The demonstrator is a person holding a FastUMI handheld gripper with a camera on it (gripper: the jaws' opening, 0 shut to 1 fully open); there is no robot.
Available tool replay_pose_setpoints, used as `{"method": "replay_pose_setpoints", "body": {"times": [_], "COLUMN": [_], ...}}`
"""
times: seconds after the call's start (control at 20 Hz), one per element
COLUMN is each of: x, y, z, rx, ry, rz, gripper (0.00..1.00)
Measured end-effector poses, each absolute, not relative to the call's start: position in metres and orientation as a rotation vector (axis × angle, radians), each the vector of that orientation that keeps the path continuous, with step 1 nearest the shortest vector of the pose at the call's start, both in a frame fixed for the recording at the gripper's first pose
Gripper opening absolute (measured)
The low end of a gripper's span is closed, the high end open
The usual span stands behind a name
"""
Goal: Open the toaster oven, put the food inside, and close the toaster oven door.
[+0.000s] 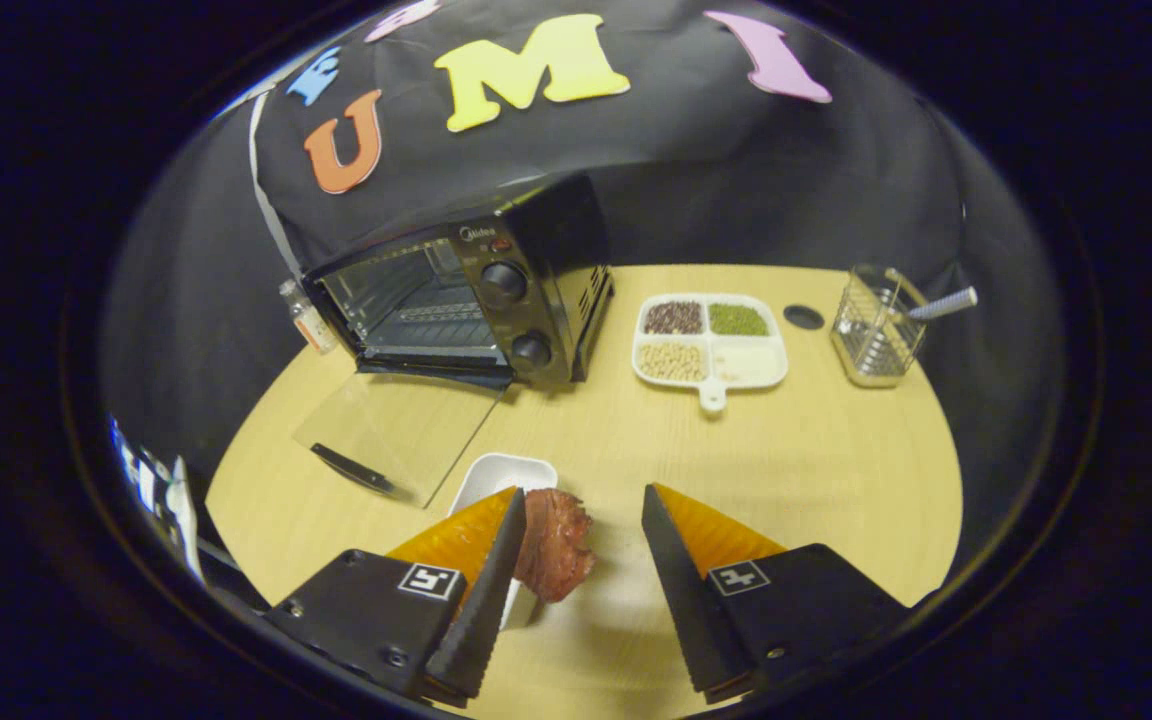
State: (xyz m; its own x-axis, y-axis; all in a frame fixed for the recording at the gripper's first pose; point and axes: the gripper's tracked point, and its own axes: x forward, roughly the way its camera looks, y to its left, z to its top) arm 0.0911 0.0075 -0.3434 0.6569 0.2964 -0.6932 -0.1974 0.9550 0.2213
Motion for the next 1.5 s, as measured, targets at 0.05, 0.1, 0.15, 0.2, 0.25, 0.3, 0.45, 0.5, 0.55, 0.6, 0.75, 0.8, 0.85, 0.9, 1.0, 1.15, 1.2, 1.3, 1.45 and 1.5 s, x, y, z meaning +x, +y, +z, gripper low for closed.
{"method": "replay_pose_setpoints", "body": {"times": [0.05, 0.1, 0.15, 0.2, 0.25, 0.3, 0.45, 0.5, 0.55, 0.6, 0.75, 0.8, 0.85, 0.9, 1.0, 1.15, 1.2, 1.3, 1.45, 1.5], "x": [0.089, 0.088, 0.085, 0.085, 0.086, 0.087, 0.082, 0.082, 0.082, 0.081, 0.075, 0.075, 0.073, 0.074, 0.079, 0.099, 0.108, 0.131, 0.161, 0.172], "y": [0.008, 0.010, 0.013, 0.016, 0.017, 0.015, 0.020, 0.021, 0.020, 0.021, 0.040, 0.049, 0.058, 0.072, 0.103, 0.146, 0.161, 0.189, 0.215, 0.221], "z": [-0.348, -0.352, -0.352, -0.352, -0.352, -0.353, -0.344, -0.340, -0.336, -0.329, -0.298, -0.288, -0.281, -0.272, -0.264, -0.260, -0.260, -0.263, -0.273, -0.280], "rx": [0.174, 0.218, 0.264, 0.304, 0.325, 0.327, 0.392, 0.401, 0.392, 0.386, 0.417, 0.426, 0.438, 0.468, 0.555, 0.682, 0.724, 0.801, 0.865, 0.881], "ry": [0.833, 0.851, 0.861, 0.865, 0.865, 0.865, 0.868, 0.867, 0.860, 0.845, 0.787, 0.765, 0.745, 0.718, 0.676, 0.609, 0.588, 0.547, 0.507, 0.501], "rz": [0.300, 0.311, 0.329, 0.344, 0.354, 0.354, 0.365, 0.355, 0.339, 0.324, 0.289, 0.265, 0.245, 0.225, 0.193, 0.152, 0.145, 0.130, 0.099, 0.080], "gripper": [0.73, 0.65, 0.61, 0.53, 0.45, 0.33, 0.25, 0.20, 0.18, 0.16, 0.16, 0.16, 0.16, 0.16, 0.16, 0.16, 0.16, 0.16, 0.16, 0.16]}}
